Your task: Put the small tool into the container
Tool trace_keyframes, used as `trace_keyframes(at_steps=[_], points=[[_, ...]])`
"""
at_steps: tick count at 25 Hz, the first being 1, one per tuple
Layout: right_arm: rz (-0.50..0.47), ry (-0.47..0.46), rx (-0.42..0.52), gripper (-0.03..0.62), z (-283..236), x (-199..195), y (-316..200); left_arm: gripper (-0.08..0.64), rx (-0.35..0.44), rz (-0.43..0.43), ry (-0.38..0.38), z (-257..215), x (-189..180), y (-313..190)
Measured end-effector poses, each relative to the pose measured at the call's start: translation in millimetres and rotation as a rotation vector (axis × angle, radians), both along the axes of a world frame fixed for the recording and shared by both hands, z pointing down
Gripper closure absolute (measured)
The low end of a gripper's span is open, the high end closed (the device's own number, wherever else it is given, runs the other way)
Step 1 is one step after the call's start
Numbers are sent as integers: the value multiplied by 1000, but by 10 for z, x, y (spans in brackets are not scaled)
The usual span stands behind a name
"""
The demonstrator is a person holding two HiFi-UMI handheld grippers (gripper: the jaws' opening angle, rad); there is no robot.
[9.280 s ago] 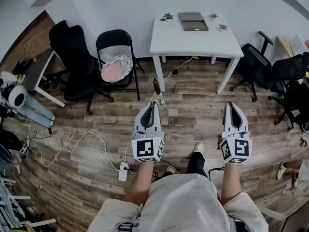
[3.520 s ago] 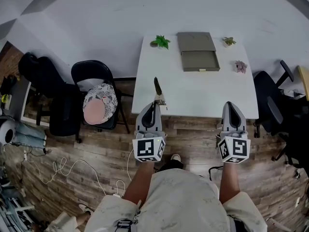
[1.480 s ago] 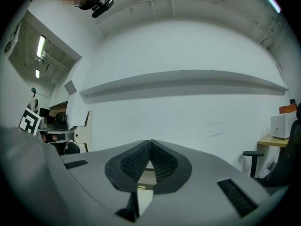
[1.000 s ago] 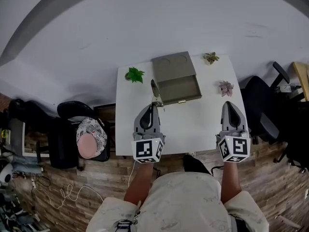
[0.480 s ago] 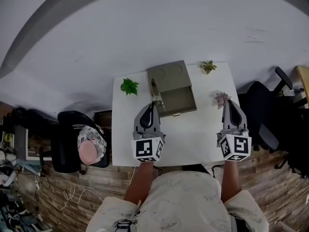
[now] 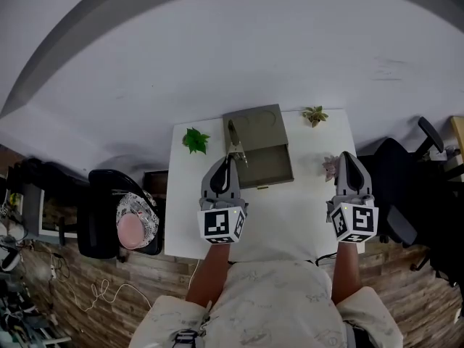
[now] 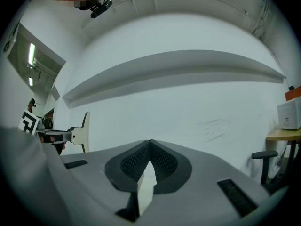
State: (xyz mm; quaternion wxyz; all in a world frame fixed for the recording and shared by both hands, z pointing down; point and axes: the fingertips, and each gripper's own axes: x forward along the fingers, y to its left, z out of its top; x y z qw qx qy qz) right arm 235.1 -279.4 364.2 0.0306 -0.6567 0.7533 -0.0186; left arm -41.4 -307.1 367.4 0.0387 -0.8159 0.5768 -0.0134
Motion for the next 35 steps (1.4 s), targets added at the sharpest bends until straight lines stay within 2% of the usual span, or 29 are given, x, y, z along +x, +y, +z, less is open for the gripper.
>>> trace_keyframes(at_steps=[15,35], points=[[-90,-14,5,575,117,-219,-191,554,20,-52,-70,-9,-112,-6],[-55,-2,-25,575,370,-359,-216,554,-3,11,-159,308,-128,-171]])
